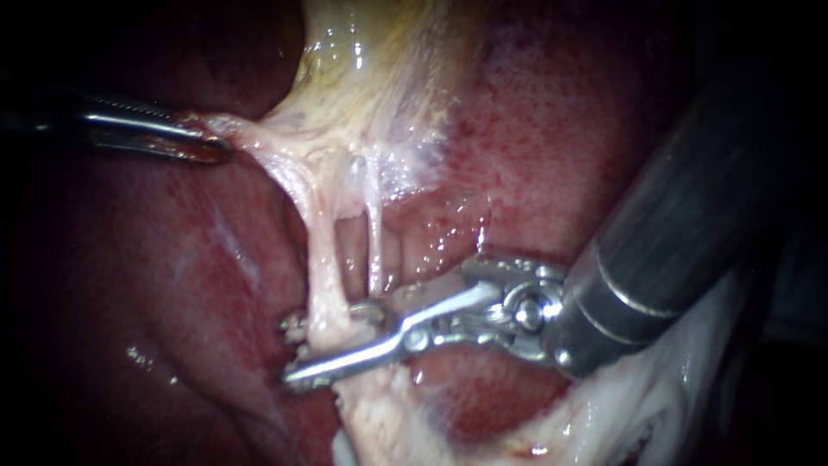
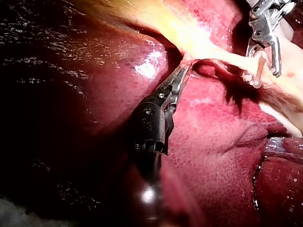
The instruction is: Clipping second clip left tube
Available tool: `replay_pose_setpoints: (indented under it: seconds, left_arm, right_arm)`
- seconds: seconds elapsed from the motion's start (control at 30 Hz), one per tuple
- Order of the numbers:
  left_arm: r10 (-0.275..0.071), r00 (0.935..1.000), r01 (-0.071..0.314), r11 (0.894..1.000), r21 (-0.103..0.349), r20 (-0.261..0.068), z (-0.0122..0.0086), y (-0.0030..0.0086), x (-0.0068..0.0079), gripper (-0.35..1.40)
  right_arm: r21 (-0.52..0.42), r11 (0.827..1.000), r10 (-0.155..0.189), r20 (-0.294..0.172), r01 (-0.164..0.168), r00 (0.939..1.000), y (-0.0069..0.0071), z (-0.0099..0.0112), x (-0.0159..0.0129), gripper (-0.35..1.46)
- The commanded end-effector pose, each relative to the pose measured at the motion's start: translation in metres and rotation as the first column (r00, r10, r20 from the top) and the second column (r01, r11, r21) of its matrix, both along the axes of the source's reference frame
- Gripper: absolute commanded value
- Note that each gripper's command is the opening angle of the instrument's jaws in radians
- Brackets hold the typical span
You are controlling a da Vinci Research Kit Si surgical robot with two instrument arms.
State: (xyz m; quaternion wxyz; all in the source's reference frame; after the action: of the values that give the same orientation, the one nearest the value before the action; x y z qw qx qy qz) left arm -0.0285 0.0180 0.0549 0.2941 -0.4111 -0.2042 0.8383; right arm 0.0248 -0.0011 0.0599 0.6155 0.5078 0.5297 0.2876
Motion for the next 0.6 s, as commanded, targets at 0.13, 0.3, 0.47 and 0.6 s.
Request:
replay_pose_setpoints:
  seconds: [0.13,0.3,0.47,0.6]
  left_arm:
    - [0.000,1.0000,0.000,1.000,0.000,0.000,0.0001,0.0000,0.0000,-0.35]
    - [0.000,1.0000,0.000,1.000,0.000,0.000,0.0001,0.0000,0.0000,-0.35]
    - [0.000,1.0000,0.000,1.000,0.000,0.000,0.0001,0.0000,0.0000,-0.35]
    - [0.000,1.0000,0.000,1.000,0.000,0.000,0.0001,0.0000,0.0000,-0.35]
  right_arm:
    - [-0.001,1.000,-0.003,0.000,0.003,1.0000,0.0000,0.0000,-0.0002,0.39]
    - [-0.001,1.000,-0.005,-0.002,0.005,1.0000,-0.0001,0.0000,-0.0007,0.18]
    - [-0.001,1.000,-0.006,-0.002,0.006,1.0000,-0.0002,0.0000,-0.0009,-0.04]
    - [-0.001,1.000,-0.007,-0.003,0.007,1.0000,-0.0002,0.0000,-0.0010,-0.20]
